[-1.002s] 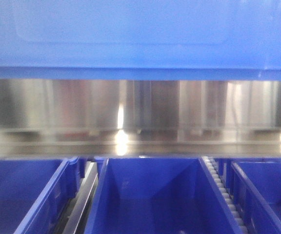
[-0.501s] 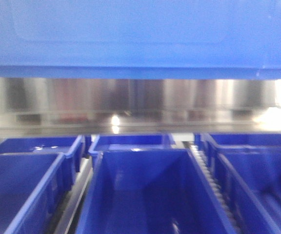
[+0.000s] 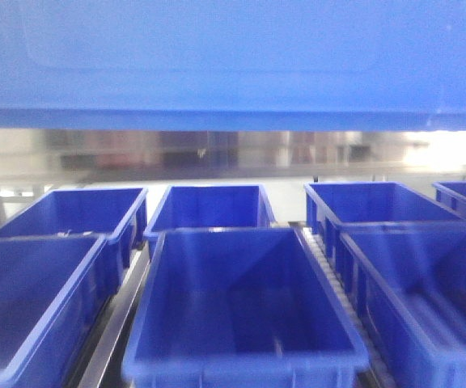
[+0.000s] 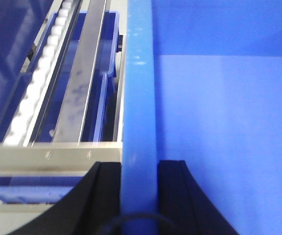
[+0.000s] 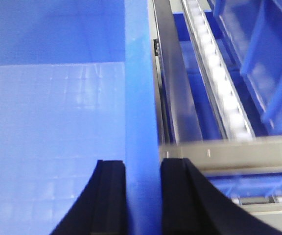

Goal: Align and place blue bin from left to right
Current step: 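Back the base away from the rack while holding the bin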

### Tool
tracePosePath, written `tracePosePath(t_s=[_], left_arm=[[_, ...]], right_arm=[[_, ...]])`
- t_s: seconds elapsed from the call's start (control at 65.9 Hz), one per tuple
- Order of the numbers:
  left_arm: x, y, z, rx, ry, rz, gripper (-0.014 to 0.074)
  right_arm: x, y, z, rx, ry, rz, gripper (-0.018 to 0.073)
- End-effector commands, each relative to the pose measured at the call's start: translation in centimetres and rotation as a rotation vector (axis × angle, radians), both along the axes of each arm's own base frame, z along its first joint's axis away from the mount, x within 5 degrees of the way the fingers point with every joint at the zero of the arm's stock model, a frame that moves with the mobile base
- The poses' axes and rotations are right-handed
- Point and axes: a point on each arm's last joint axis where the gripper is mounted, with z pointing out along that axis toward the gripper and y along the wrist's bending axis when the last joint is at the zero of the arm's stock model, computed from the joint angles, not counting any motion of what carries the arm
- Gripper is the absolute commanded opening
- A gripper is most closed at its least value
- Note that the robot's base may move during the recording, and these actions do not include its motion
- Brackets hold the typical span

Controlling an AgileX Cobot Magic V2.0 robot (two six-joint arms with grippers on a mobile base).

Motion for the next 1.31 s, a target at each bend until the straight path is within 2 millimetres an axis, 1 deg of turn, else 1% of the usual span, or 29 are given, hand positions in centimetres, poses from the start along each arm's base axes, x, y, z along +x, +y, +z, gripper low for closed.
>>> tracePosePath(t_s=[0.0,1.29], left_arm=[[-0.11,-0.57,0.96,-0.034,-0.085,-0.064,-0.0111],[-0.11,-0.57,0.96,-0.034,-0.085,-0.064,-0.0111]], right_arm=[[-0.04,0.46,1.25,0.081,-0.094,0.058,-0.0071],[-0.04,0.47,1.26,0.082,-0.095,0.058,-0.0071]])
